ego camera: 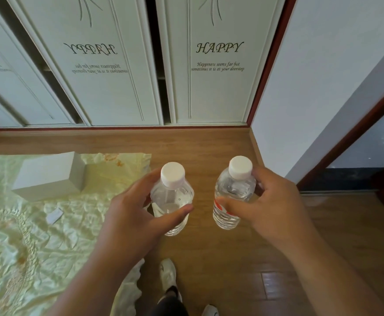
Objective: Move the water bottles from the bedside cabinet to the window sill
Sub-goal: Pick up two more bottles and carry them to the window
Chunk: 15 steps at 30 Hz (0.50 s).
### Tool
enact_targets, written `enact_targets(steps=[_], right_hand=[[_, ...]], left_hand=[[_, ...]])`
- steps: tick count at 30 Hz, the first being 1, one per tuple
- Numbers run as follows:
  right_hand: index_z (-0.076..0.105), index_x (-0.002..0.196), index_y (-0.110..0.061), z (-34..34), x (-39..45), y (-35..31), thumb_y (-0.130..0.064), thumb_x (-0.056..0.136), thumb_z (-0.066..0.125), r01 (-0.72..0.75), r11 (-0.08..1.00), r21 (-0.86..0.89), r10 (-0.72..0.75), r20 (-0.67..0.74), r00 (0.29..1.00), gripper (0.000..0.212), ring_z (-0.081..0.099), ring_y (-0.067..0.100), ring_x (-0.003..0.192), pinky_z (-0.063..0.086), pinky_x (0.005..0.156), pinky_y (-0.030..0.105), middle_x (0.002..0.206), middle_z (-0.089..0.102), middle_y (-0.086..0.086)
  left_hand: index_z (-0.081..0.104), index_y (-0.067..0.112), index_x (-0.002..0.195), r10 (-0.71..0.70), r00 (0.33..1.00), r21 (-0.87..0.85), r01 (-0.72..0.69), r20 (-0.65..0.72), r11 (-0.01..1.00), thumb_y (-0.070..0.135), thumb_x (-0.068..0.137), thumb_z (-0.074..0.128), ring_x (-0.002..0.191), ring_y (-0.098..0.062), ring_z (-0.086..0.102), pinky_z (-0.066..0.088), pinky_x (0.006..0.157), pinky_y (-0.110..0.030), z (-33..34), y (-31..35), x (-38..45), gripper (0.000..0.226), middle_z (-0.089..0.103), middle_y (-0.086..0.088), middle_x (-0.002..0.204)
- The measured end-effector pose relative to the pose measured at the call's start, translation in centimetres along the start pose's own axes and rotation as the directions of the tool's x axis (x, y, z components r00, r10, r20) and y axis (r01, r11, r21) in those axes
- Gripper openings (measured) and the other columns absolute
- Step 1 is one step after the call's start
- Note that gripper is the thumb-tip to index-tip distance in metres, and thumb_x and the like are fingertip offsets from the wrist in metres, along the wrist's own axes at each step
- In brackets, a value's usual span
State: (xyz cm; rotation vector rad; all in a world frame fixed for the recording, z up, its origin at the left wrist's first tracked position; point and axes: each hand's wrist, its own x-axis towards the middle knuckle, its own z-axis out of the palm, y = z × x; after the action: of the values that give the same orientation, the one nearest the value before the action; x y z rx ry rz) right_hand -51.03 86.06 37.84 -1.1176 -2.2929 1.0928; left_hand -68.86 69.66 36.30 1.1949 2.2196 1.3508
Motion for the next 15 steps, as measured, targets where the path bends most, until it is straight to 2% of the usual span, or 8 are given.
enact_targets(steps=[2,8,11,15], right_hand=[[0.055,0.133,-0.043,0.4,1.5,-0.1,-0.056,0.067,0.084,-0.003,0.999,-0.033,0.003,-0.006,1.0,0.073,0.062,0.007,0.112,0.055,0.097,0.034,0.126,0.063,-0.022],[0.05,0.12,-0.051,1.9,8.2,-1.6,-0.059,0.067,0.081,-0.04,0.996,-0.078,0.037,-0.04,0.998,0.062,0.059,-0.001,0.096,0.046,0.086,0.019,0.109,0.055,-0.033],[0.05,0.119,-0.049,3.2,12.2,-3.3,-0.058,0.067,0.081,-0.048,0.995,-0.085,0.044,-0.055,0.998,0.061,0.059,0.003,0.1,0.046,0.088,0.021,0.109,0.055,-0.031],[0.053,0.12,-0.047,5.3,17.5,-5.5,-0.064,0.065,0.078,-0.045,0.996,-0.071,0.039,-0.08,0.996,0.063,0.062,0.004,0.102,0.051,0.091,0.026,0.113,0.061,-0.028]], left_hand=[[0.06,0.04,0.131,0.002,1.0,-0.01,-0.002,0.015,1.0,0.05,0.061,0.09,0.106,0.002,0.067,0.057,0.092,-0.033,0.0,-0.8,2.0,0.077,0.069,0.027,0.113],[0.058,0.047,0.125,0.065,0.997,-0.028,-0.064,0.042,0.998,0.051,0.061,0.089,0.1,0.007,0.066,0.057,0.086,-0.022,-0.9,-3.4,10.0,0.071,0.069,0.03,0.107],[0.055,0.052,0.125,0.096,0.994,-0.022,-0.095,0.045,0.995,0.056,0.06,0.087,0.102,0.006,0.065,0.058,0.088,-0.027,-2.3,-5.1,14.7,0.072,0.068,0.03,0.109],[0.055,0.045,0.131,0.12,0.992,0.01,-0.121,0.033,0.993,0.064,0.061,0.082,0.105,0.002,0.065,0.059,0.09,-0.032,-4.5,-7.4,20.3,0.078,0.067,0.028,0.115]])
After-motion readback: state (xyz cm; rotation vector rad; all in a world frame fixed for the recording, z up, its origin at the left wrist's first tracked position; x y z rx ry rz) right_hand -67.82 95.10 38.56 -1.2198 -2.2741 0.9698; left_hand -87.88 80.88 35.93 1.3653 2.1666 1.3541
